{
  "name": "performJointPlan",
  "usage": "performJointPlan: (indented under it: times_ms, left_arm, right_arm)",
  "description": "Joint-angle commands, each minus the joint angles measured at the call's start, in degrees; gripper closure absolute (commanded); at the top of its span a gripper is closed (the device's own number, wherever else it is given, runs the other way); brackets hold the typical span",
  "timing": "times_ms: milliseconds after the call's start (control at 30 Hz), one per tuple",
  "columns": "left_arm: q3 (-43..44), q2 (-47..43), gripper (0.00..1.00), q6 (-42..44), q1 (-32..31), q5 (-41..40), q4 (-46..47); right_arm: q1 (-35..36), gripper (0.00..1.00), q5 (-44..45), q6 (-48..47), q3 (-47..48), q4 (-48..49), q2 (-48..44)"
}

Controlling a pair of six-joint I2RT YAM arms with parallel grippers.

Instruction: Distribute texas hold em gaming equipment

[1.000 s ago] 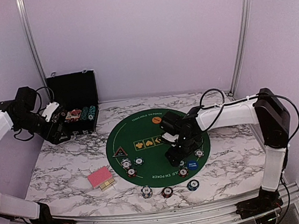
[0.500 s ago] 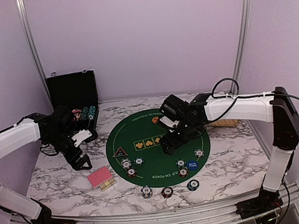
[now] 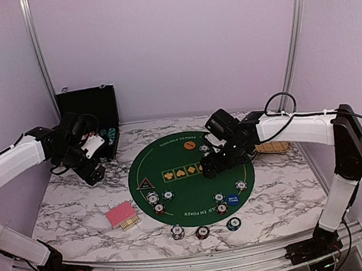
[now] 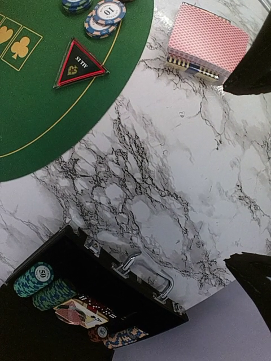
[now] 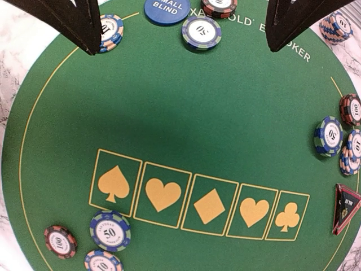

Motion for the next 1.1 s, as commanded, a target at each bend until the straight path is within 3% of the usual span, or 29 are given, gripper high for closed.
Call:
performJointPlan:
  times_ms: [0, 400, 1067]
  left_arm:
    - [0.6, -0.7, 0.01, -0.5, -0.4, 1.0, -1.9]
    - [-9.6, -1.9, 0.01, 2.9, -7.1, 14.5, -2.9]
    - [-16.5, 2.3, 0.01, 4.2, -12.1, 14.0, 0.7]
  right_arm:
    - [0.0, 0.01, 1.0, 2.0, 0.9, 1.3, -2.4]
    - [0.1, 0.01, -1.8, 2.5, 0.1, 3.7, -3.5]
    - [1.6, 0.01, -1.4, 2.6, 0.5, 3.1, -2.2]
